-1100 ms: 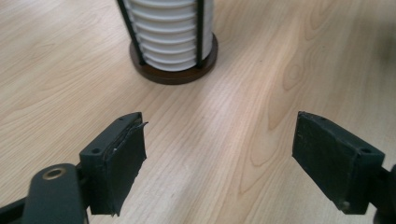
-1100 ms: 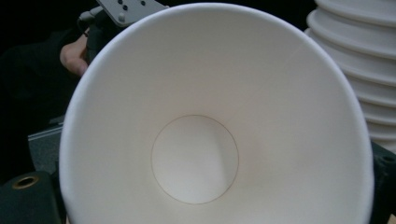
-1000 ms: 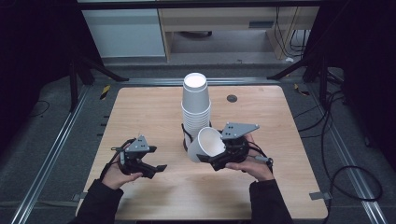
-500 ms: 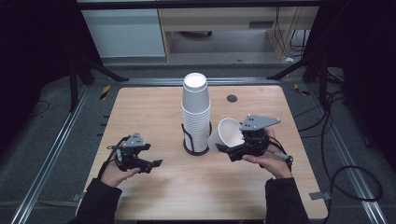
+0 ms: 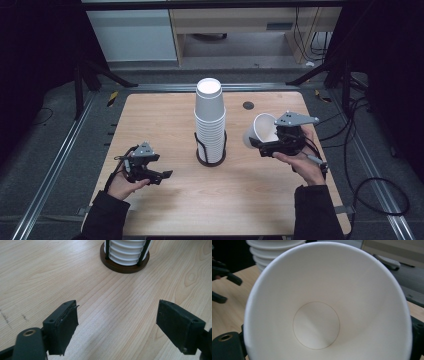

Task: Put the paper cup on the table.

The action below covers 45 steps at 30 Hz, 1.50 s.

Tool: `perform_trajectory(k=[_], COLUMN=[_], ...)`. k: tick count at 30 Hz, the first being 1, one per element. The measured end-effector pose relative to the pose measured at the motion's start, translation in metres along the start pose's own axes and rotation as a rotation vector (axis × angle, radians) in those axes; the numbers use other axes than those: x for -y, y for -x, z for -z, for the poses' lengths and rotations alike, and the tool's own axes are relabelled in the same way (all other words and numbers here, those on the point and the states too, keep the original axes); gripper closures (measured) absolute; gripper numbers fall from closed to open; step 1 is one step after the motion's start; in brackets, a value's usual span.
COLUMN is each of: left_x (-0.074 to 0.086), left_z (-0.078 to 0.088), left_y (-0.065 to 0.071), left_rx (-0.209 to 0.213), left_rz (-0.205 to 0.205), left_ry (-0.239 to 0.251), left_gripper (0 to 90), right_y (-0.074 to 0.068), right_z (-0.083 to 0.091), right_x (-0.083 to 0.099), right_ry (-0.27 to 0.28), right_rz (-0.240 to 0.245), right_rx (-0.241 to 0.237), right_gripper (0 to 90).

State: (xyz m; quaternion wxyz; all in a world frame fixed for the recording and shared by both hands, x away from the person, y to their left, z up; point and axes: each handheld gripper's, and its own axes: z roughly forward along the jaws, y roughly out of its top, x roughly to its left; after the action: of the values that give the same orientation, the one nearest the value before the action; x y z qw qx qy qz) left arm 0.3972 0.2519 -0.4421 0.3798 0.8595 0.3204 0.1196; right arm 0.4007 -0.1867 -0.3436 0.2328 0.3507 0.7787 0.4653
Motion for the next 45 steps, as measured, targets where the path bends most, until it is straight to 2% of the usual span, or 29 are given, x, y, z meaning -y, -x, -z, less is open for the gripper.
perform_trajectory(k=[4, 9, 23, 37, 45], left_x=[0.001, 0.001, 0.003, 0.003, 0.003], left_z=[0.001, 0.004, 0.004, 0.005, 0.005], left_y=[-0.002, -0.005, -0.008, -0.009, -0.008], left_rx=[-0.015, -0.026, -0.042, -0.049, -0.049], left_rz=[0.012, 0.023, 0.035, 0.039, 0.034], left_ry=[0.005, 0.019, 0.013, 0.013, 0.012], left_gripper=[17.0, 17.2, 16.7, 16.7, 16.9], right_y=[0.01, 0.024, 0.067, 0.096, 0.103], right_z=[0.0, -0.002, -0.008, -0.028, -0.037], right_x=[0.001, 0.006, 0.011, 0.032, 0.045], right_ry=[-0.02, -0.063, -0.15, -0.277, -0.311], right_rz=[-0.015, -0.036, -0.11, -0.165, -0.196], right_rx=[0.057, 0.157, 0.285, 0.336, 0.337], right_gripper=[8.9, 8.8, 8.8, 8.7, 8.7])
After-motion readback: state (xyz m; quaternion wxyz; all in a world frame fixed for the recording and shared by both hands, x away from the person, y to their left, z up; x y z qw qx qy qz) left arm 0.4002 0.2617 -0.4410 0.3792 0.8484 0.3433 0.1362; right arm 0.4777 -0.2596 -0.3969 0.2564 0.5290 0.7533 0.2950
